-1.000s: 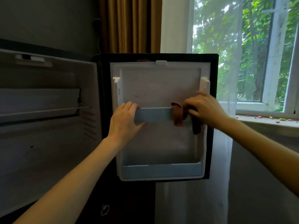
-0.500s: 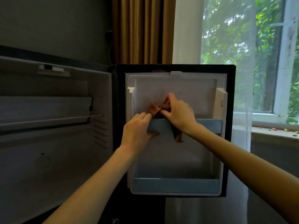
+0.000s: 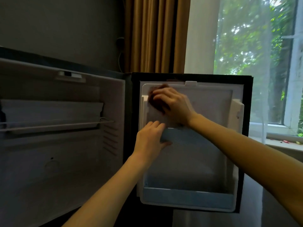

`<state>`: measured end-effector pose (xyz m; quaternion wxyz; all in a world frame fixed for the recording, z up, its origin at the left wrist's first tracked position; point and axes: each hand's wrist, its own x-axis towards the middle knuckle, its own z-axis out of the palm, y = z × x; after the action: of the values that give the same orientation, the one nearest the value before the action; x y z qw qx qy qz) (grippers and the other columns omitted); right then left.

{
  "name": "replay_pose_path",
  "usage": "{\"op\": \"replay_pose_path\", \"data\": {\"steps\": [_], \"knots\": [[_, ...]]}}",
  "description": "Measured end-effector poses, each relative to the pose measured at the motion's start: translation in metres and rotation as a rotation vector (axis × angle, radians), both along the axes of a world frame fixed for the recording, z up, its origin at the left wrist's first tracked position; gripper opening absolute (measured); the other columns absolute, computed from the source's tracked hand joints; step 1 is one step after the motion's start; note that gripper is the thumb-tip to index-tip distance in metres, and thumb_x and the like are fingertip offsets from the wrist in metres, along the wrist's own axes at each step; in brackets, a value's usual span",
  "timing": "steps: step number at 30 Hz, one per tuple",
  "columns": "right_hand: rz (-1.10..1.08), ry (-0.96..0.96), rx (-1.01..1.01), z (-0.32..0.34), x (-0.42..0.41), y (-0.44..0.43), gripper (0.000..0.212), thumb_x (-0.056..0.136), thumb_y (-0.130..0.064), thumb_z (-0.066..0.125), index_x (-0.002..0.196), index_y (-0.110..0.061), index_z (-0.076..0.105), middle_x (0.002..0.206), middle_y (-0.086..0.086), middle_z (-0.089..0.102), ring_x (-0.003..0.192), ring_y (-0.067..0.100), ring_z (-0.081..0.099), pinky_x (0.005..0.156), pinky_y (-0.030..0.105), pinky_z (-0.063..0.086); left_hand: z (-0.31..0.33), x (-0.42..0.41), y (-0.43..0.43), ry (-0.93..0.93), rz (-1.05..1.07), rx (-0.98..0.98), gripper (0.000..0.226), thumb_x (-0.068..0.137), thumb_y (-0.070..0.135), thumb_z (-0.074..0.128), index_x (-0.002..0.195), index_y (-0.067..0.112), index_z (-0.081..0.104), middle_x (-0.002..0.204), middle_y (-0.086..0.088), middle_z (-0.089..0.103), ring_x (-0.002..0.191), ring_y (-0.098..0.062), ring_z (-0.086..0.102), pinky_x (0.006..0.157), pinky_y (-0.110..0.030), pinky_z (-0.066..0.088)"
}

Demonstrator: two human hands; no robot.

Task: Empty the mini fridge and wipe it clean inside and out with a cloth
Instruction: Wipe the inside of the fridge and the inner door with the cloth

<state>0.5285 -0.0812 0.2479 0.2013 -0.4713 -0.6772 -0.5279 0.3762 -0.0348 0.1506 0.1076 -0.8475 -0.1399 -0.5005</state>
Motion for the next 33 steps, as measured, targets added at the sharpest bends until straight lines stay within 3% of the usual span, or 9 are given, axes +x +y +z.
{"op": "replay_pose_path", "data": {"steps": [3,7,10,16,22,25,28,30,33], "knots": [[-0.009,0.010,-0.304,-0.002,0.009,-0.022,0.040,0.090,-0.029,0.049,0.125,-0.017,0.064,0.142,0.003,0.051,0.135,0.027,0.041,0.101,0.040,0.040,0.001,-0.003,0.001,-0.004,-0.019,-0.012,0.042,0.071,0.039,0.081,0.101,0.015,0.065,0.095,-0.001,0.063,0.089,-0.020,0.059,0.066,-0.024,0.036],[-0.187,-0.030,-0.525,0.002,0.029,-0.065,0.031,0.084,-0.011,0.065,0.109,-0.027,0.073,0.137,-0.017,0.049,0.133,0.020,0.044,0.094,0.041,0.049,0.002,-0.006,-0.001,0.008,-0.038,-0.034,0.042,0.075,0.040,0.078,0.107,0.017,0.063,0.099,0.001,0.061,0.093,-0.018,0.056,0.069,-0.023,0.034],[-0.220,-0.022,-0.443,0.013,0.038,-0.083,0.051,0.073,0.010,0.070,0.107,-0.027,0.074,0.132,-0.018,0.048,0.127,0.022,0.048,0.085,0.045,0.054,0.002,-0.007,-0.002,0.055,-0.041,-0.066,0.043,0.083,0.043,0.069,0.117,0.020,0.057,0.110,0.004,0.056,0.103,-0.014,0.050,0.072,-0.019,0.027],[-0.017,0.104,-0.249,0.026,0.007,-0.035,0.035,0.082,0.004,0.066,0.110,-0.015,0.072,0.132,0.004,0.060,0.126,0.032,0.052,0.098,0.048,0.047,0.005,-0.007,-0.002,0.079,-0.018,-0.057,0.045,0.085,0.046,0.066,0.118,0.019,0.053,0.116,0.003,0.056,0.107,-0.014,0.050,0.079,-0.023,0.036],[0.018,0.004,-0.353,0.018,-0.003,-0.023,0.026,0.080,-0.001,0.067,0.101,-0.015,0.075,0.126,0.006,0.064,0.121,0.034,0.056,0.096,0.042,0.046,0.008,-0.010,-0.001,0.094,0.012,-0.037,0.047,0.085,0.048,0.064,0.120,0.018,0.052,0.118,0.003,0.055,0.110,-0.015,0.050,0.079,-0.023,0.037],[-0.161,-0.005,-0.535,0.011,0.002,-0.044,0.026,0.080,-0.002,0.070,0.100,-0.017,0.076,0.124,0.000,0.065,0.121,0.027,0.058,0.095,0.044,0.050,0.009,-0.011,-0.002,0.095,0.006,-0.057,0.045,0.084,0.048,0.066,0.116,0.019,0.054,0.114,0.004,0.057,0.107,-0.014,0.051,0.073,-0.020,0.029],[-0.321,0.050,-0.671,0.010,0.010,-0.064,0.027,0.085,-0.003,0.067,0.104,-0.020,0.075,0.126,-0.006,0.064,0.127,0.020,0.051,0.098,0.029,0.041,0.009,-0.011,-0.003,0.100,0.000,-0.087,0.044,0.084,0.047,0.066,0.116,0.020,0.054,0.114,0.004,0.057,0.105,-0.013,0.051,0.074,-0.020,0.030],[-0.365,0.085,-0.675,0.015,0.016,-0.074,0.027,0.086,-0.003,0.065,0.104,-0.021,0.075,0.126,-0.006,0.064,0.128,0.017,0.049,0.096,0.020,0.033,0.009,-0.011,-0.004,0.112,0.005,-0.097,0.043,0.084,0.046,0.067,0.115,0.020,0.054,0.112,0.004,0.056,0.103,-0.013,0.051,0.074,-0.019,0.030],[-0.277,0.117,-0.590,0.027,0.020,-0.075,0.026,0.082,0.003,0.067,0.095,-0.017,0.077,0.118,-0.003,0.068,0.120,0.020,0.056,0.096,0.027,0.041,0.010,-0.011,-0.006,0.112,0.013,-0.090,0.044,0.083,0.046,0.068,0.115,0.019,0.054,0.112,0.004,0.057,0.104,-0.014,0.051,0.072,-0.019,0.025]]}}
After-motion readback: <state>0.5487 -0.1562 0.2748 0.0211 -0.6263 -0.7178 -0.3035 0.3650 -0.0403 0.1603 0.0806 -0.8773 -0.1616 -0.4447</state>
